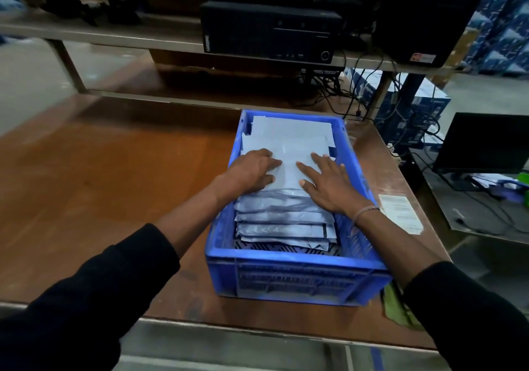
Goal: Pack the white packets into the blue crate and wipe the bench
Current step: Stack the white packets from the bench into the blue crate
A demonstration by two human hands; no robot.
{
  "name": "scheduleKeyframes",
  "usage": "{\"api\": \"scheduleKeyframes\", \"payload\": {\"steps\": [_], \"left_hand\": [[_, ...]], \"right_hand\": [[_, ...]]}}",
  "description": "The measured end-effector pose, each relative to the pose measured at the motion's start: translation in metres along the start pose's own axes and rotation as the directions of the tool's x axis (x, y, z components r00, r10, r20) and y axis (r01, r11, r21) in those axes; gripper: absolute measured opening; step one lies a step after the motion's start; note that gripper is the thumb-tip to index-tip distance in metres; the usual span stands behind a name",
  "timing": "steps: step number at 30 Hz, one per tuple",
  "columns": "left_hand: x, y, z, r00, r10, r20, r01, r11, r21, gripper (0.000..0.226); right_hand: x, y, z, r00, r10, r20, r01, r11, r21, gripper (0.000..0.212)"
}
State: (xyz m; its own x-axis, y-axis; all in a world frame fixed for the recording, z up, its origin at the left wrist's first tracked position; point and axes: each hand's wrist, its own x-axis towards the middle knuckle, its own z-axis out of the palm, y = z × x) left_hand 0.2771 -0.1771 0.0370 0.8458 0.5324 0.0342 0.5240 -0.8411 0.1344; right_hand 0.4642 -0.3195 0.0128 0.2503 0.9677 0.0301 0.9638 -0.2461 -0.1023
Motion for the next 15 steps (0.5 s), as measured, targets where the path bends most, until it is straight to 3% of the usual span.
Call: {"api": "scheduleKeyframes", "payload": {"steps": [3, 6, 9, 12, 15], "left_hand": [[0.0, -0.004, 0.004, 1.0, -0.001, -0.006, 0.001, 1.0, -0.025, 0.056], [0.0, -0.009, 0.002, 0.988, -0.033, -0.153, 0.032, 0.999, -0.01, 0.052], [0.001, -0.017, -0.001, 0.936, -0.278, -0.217, 0.26, 0.96, -0.107, 0.059], [-0.003, -0.022, -0.012, 0.879, -0.474, -0.056, 0.445, 0.857, -0.26, 0.064], [-0.007, -0.026, -0.021, 0.881, -0.467, 0.08, 0.465, 0.821, -0.331, 0.057]], "right_hand": [[-0.002, 0.002, 0.002, 1.0, -0.019, 0.004, 0.019, 1.0, 0.023, 0.056], [0.002, 0.006, -0.01, 0.99, -0.014, -0.141, 0.027, 0.996, 0.086, 0.064], [0.011, 0.021, -0.024, 0.958, 0.095, -0.271, -0.092, 0.995, 0.025, 0.06], [0.011, 0.03, -0.038, 0.932, 0.322, -0.166, -0.315, 0.947, 0.064, 0.056], [0.014, 0.042, -0.041, 0.928, 0.37, -0.027, -0.365, 0.924, 0.111, 0.06]]}}
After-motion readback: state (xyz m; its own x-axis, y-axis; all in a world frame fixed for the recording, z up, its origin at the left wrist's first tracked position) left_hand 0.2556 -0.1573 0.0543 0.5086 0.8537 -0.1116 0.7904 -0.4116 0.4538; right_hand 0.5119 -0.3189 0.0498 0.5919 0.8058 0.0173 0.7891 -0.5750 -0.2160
